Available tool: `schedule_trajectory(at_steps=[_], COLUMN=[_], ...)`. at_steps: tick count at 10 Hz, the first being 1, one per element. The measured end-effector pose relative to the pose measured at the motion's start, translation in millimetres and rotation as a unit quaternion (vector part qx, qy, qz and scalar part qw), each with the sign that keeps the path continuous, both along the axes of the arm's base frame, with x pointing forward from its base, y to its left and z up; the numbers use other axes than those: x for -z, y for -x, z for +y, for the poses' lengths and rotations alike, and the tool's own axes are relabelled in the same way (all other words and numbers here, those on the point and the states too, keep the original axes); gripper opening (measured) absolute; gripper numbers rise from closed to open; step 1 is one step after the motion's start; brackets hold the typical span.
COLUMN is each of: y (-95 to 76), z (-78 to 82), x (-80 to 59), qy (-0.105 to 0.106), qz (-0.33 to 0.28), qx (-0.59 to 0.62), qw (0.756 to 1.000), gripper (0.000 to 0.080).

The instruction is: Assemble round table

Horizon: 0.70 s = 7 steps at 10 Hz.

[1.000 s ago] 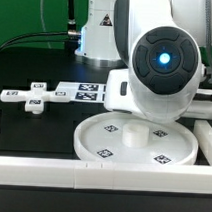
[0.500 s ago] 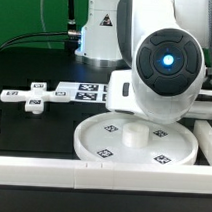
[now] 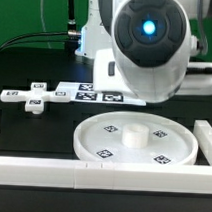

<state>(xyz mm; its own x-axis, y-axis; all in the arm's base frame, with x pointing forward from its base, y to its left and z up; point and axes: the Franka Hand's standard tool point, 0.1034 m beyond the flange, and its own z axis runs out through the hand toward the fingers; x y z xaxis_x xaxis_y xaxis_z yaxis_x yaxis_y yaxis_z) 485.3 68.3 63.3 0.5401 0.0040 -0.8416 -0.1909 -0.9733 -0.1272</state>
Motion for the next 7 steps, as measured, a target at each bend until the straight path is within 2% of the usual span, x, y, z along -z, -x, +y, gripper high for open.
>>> schedule_trajectory(at_steps=[1,2,5,6,7], y=[-7.4,-7.5,-15.5,-24.0,-35.7], z=[-0.3,0.9,1.2,-1.7,-3.4], x=[-4.8,1.0,5.3,1.9,-12.9], qy=[-0.005,-0.003,0.001,-0.009,-0.007], qz=[-0.005,-0.013,-0.039,-0.069,-0.106], qx=[-0.003,-0.002,0.003,-0.004,-0.002], qw=[1.000,1.000,0.999,0.998,0.994], gripper=[0.0407,0.0407,0.0409,0.0409,0.0409])
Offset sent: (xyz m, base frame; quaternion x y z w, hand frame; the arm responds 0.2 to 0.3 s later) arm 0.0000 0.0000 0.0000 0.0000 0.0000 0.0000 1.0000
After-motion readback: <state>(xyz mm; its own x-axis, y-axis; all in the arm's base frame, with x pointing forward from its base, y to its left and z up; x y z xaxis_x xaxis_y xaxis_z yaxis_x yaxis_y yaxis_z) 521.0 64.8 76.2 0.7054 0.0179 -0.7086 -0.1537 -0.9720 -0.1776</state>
